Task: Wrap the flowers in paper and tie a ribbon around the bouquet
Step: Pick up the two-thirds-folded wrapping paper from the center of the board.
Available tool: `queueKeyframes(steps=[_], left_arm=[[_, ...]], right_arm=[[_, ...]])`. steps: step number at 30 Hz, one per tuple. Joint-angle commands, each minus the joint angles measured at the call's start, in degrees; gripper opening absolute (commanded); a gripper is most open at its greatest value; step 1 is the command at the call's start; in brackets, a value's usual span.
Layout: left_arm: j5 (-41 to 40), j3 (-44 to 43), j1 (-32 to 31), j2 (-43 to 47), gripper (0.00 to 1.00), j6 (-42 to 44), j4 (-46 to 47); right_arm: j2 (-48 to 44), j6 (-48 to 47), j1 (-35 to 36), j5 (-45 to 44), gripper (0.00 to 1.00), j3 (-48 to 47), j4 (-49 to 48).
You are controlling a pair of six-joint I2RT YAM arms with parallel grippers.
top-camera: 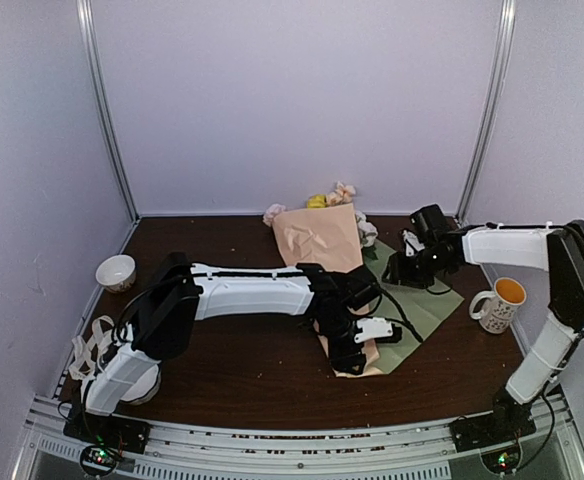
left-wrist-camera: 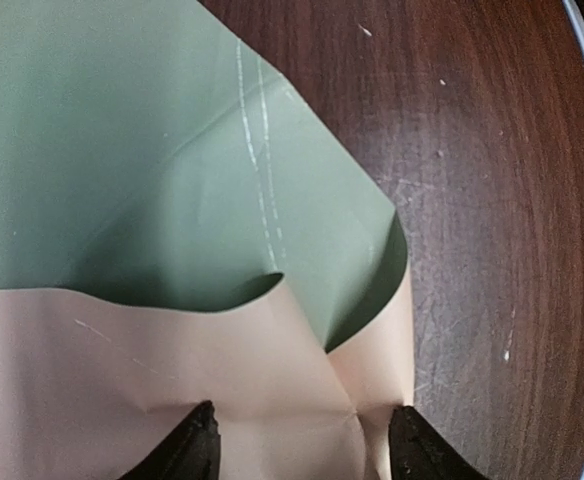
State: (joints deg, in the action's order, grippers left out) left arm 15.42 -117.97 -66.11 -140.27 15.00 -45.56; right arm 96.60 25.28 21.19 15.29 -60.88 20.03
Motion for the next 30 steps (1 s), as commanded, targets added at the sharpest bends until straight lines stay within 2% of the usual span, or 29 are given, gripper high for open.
queueKeyframes(steps=[1, 4, 6, 8, 10, 11, 12, 14, 16, 20, 22, 25, 30], left_arm=[[-0.14, 1.05, 0.63, 0.24, 0.61, -0.41, -0.34], [0.33, 1.37, 0.78, 0.24, 0.61, -0.51, 0.09], [0.55, 1.35, 0.89, 0.26, 0.61, -0.42, 0.13], [0.61, 1.43, 0.89, 0.26, 0.62, -0.43, 0.31], [0.75, 1.44, 0.89, 0.26, 0.62, -0.42, 0.36], [0.78, 1.47, 0.95, 0.26, 0.62, -0.43, 0.38], [0.83, 1.51, 0.92, 0.26, 0.62, -0.46, 0.36], [0.84, 1.52, 0.92, 0.24, 0.62, -0.42, 0.38], [0.83, 1.60, 0.98, 0.25, 0.62, -0.42, 0.47], [0.90, 1.69, 0.98, 0.26, 0.62, -0.43, 0.47], [0.93, 1.72, 1.05, 0.25, 0.62, -0.39, 0.47], [1.03, 1.79, 1.13, 0.34, 0.62, -0.41, 0.47], [1.71, 1.88, 1.33, 0.26, 0.62, -0.35, 0.60]], right_arm=[[-9.69, -7.04, 0.39, -29.07, 0.74, -2.70, 15.25], [-14.83, -9.48, 0.50, -41.75, 0.98, -2.44, 17.60], [-18.04, -9.96, 0.42, -47.54, 1.00, -1.44, 16.12], [-20.77, -6.15, 0.16, -49.96, 1.00, 0.14, 14.14], [-22.65, -2.08, -0.79, -45.85, 1.00, 1.99, 12.57], [-22.91, -1.86, -1.33, -40.18, 0.97, 2.68, 11.83], [-22.71, -1.48, -1.51, -35.48, 0.87, 3.08, 11.72], [-21.28, 2.43, -1.52, -29.58, 0.69, 3.30, 13.63], [-19.88, 6.78, -1.44, -25.63, 0.59, 4.69, 13.79], [-20.40, 15.70, -1.46, -20.70, 0.53, 11.75, 8.72], [-21.18, 19.46, -1.42, -21.71, 0.52, 15.08, 6.94], [-21.54, 23.77, -1.77, -24.10, 0.55, 18.78, 5.75], [-16.13, 25.35, -4.30, -16.82, 0.60, 19.75, 2.70]])
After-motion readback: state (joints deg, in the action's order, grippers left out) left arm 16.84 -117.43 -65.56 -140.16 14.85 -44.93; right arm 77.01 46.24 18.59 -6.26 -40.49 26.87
